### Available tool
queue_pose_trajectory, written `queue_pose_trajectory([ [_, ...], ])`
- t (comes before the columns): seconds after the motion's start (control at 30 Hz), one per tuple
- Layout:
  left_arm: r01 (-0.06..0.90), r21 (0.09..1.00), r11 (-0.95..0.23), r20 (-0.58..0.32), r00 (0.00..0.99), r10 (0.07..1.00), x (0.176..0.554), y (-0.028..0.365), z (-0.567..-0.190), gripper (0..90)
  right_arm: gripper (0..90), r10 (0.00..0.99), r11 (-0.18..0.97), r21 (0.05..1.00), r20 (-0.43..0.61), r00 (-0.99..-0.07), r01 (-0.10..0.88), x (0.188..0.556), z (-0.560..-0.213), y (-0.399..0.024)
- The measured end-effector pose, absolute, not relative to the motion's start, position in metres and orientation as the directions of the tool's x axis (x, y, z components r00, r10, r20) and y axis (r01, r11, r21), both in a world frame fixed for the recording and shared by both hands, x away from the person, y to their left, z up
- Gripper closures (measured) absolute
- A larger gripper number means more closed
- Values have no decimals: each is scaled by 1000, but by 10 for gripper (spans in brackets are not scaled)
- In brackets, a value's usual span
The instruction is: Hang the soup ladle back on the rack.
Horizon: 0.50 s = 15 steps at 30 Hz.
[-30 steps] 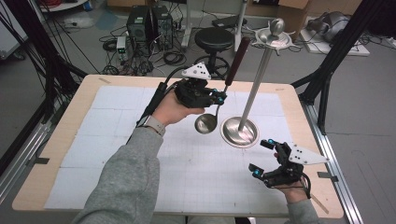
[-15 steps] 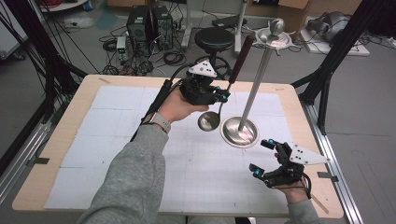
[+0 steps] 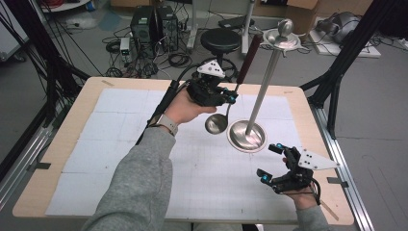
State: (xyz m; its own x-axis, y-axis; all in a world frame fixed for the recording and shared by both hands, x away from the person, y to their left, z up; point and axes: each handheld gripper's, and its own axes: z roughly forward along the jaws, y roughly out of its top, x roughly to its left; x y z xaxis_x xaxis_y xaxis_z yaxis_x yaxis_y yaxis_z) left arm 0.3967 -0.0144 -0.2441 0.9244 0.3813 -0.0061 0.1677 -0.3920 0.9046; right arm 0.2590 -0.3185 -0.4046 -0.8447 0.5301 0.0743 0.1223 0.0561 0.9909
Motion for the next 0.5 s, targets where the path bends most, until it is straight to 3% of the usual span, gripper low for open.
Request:
queue_pose_trajectory([
  [0.5,167,907,-387,-5,923,386,401,-22,-241,840,15,530,55,991,77,-844,125,259,-405,-319],
])
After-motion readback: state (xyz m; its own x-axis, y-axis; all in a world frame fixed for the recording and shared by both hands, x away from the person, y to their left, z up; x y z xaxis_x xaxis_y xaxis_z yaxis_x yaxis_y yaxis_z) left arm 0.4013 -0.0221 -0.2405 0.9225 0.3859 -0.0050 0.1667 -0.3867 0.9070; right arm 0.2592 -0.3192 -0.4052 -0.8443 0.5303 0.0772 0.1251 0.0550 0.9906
